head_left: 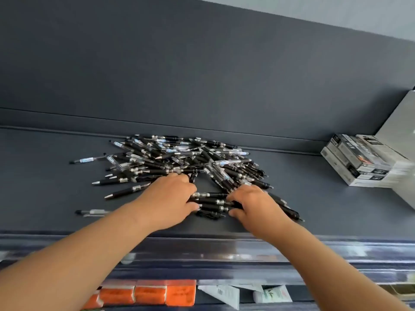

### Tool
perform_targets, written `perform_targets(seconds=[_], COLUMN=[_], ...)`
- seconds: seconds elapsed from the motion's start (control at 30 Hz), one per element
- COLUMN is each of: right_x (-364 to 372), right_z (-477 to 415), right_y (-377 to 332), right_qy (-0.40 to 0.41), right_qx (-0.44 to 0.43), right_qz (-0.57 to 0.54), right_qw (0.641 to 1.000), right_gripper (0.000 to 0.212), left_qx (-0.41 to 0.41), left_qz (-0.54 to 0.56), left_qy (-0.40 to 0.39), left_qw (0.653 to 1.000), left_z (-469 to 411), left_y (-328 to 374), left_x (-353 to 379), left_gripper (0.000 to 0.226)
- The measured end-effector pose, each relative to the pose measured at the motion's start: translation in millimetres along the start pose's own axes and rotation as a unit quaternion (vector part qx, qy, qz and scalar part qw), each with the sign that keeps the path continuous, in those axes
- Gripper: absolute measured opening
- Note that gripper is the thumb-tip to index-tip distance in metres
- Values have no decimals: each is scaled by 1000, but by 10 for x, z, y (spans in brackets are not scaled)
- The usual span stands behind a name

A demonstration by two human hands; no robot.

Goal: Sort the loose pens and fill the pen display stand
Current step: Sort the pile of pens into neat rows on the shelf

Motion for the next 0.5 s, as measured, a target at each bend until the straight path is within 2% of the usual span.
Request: perform_targets(seconds=[0.1,0.17,0.33,0.4,0.5], right_x=[35,68,57,47,45], right_z=[-6,-29,-50,-47,-44], right_y=[56,65,117,142,174], right_qy=[1,-8,-17,-17,-19], right_qx=[-2,-3,3,10,18], right_qz=[-22,-31,-59,-70,-81], right_qw=[1000,999,998,997,996], right_gripper=[40,40,30,19,16], left_qx=[-20,-30,-52,-53,-59], left_qz=[-7,1,21,21,26], left_qy=[-14,-10,7,0,-20], left_qw=[1000,999,998,998,998], left_z=[-9,-18,-48,-59,-67], left_y=[-21,-32,-44,-15,19], left_x=[45,47,-22,-17,19], left_gripper=[54,53,32,23,17])
Point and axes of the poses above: each hand's wrist, its own z-axis away from the middle knuckle, its own x-axis out of the palm, y = z × x, the point moved 10 cm from there along -z, towards the middle knuckle, and after that the axes turned 5 degrees about z, right-handed, at the moved point
